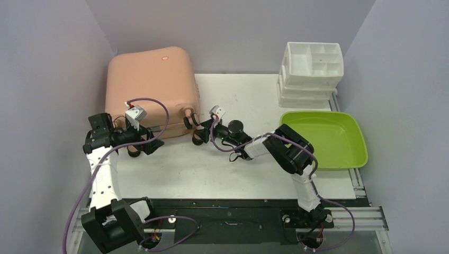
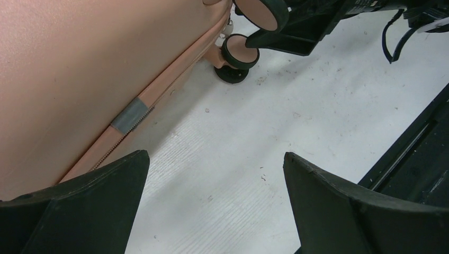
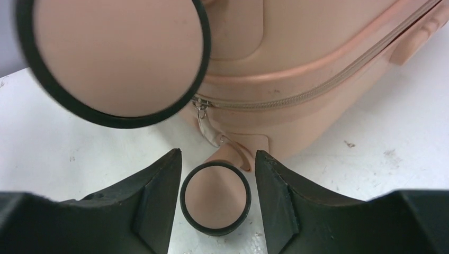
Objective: Open, take out, and arrange the luggage
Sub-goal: Adjust the luggage at the center of the board, then unzip the luggage at the center of the board.
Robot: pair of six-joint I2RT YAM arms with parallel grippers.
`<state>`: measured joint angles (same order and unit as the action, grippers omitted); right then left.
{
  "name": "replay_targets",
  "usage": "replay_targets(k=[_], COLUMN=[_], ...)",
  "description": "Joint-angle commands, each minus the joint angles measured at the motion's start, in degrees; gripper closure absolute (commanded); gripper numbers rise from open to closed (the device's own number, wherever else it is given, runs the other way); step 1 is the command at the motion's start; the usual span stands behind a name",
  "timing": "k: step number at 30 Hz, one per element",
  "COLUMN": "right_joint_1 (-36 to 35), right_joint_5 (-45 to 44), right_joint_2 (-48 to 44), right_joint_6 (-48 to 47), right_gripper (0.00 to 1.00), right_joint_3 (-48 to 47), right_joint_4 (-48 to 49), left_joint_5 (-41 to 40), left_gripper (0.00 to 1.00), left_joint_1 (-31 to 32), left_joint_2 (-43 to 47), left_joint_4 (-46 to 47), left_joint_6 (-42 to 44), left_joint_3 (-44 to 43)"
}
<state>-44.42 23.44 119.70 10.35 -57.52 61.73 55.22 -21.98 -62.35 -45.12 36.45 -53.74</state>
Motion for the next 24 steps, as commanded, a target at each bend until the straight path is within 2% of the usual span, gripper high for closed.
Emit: replay_targets(k=[1,6,19,24], right_joint_1=[-0.90,-1.86,-5.32,-5.45], right_joint_5=[-0.90,-1.36,-11.62,-13.55], right_joint_2=[2.33,3.36,4.58,4.06], right_joint_6=[2.82,3.23,-0.28,0.34], right_gripper=[0.52,0.53,0.63,0.78], right_joint_3=[-3.84,-5.17,-13.08,-14.35], right_joint_4=[5.58,6.11,-7.54,-10.10], left_joint_5=[2.21,1.74,1.70,1.80], left_gripper=[0.04,0.04,0.04,0.04], left_joint_1=[-1.18,-1.89,-2.02,-2.03], left_joint_2=[-0.69,0.26,1.88,2.39], left_joint_4=[-7.11,-7.37,-6.78,-6.74], left_joint_6=[4.98,5.02,2.96,2.26], left_joint_3=[-3.36,-3.32,-3.16,-3.39])
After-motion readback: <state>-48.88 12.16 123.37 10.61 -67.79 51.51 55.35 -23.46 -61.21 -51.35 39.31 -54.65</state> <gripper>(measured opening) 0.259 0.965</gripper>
